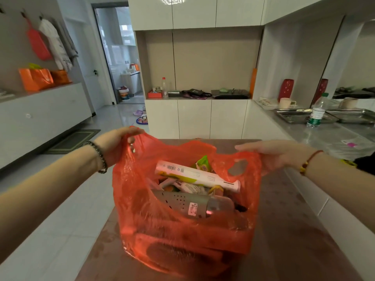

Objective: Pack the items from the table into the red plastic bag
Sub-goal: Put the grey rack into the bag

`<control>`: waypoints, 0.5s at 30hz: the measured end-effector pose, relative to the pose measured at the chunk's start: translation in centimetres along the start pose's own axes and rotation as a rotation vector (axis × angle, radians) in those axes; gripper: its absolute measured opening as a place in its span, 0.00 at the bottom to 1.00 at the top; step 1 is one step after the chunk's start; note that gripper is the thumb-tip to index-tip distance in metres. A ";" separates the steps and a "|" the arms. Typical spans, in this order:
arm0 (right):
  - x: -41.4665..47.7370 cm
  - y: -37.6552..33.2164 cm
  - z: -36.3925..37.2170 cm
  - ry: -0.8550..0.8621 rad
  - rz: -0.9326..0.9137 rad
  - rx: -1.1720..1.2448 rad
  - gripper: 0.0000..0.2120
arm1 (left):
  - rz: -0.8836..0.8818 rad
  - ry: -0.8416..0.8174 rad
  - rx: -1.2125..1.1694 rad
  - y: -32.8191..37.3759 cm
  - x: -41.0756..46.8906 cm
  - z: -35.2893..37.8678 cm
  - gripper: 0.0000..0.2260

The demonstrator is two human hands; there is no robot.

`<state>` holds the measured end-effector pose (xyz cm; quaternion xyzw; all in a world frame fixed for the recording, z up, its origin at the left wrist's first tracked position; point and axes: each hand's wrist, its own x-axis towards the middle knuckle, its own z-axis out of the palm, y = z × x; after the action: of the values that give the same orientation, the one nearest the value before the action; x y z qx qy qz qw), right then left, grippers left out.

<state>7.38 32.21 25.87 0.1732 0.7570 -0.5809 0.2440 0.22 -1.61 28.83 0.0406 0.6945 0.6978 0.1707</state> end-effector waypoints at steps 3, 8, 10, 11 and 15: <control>-0.9 -1.8 0.1 0.130 0.106 -0.290 0.11 | 0.039 0.019 0.044 1.4 0.8 0.5 0.08; -1.6 -6.3 -2.8 0.424 -0.069 -0.109 0.05 | 0.162 0.084 0.031 3.8 3.2 1.3 0.07; -1.3 -7.8 -3.2 0.396 -0.138 0.064 0.10 | 0.197 0.084 -0.020 4.7 4.1 1.9 0.06; -1.1 -8.6 -3.3 0.372 -0.169 0.136 0.13 | 0.212 0.087 -0.034 5.2 4.6 2.2 0.06; -0.3 -12.3 -3.8 0.374 -0.270 0.355 0.18 | 0.239 0.100 -0.084 7.8 6.1 2.8 0.09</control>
<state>0.29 32.58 36.60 0.2149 0.6914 -0.6896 -0.0137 -6.08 3.07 35.52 0.0812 0.6626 0.7427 0.0531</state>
